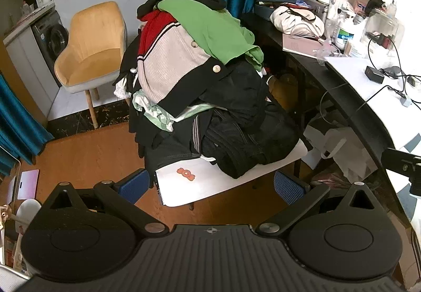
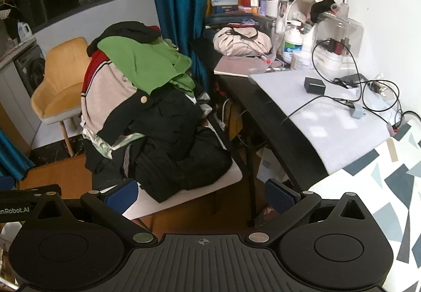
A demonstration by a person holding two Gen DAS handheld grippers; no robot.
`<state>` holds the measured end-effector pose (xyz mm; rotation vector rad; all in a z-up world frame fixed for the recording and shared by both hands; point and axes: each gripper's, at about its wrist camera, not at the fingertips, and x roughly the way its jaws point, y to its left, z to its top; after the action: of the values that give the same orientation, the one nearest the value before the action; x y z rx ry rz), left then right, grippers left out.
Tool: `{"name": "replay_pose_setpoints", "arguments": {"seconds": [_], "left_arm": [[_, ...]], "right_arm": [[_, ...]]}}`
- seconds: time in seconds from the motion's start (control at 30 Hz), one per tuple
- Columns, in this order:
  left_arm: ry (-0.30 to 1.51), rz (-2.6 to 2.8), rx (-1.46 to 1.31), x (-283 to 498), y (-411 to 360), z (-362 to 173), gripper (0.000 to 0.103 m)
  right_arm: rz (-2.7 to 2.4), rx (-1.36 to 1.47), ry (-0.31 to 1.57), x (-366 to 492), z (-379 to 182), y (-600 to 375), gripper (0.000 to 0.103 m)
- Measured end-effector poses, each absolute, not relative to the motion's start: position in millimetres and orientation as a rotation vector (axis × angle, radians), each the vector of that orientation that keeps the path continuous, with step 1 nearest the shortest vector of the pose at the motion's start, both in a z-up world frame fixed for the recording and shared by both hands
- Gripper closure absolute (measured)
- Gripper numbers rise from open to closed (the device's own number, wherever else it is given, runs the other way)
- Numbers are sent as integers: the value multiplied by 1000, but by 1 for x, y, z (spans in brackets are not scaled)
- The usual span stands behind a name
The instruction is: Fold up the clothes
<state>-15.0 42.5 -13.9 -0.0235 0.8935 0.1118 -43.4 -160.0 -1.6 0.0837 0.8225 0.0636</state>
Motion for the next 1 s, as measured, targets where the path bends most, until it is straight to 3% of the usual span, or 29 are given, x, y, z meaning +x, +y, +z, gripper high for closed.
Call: {"name": "replay_pose_setpoints", "arguments": {"seconds": [1.0], "left_arm": [[904, 78, -23, -29, 35, -11, 0]], "right_arm": [[60, 85, 823, -63, -1, -158, 1]]}}
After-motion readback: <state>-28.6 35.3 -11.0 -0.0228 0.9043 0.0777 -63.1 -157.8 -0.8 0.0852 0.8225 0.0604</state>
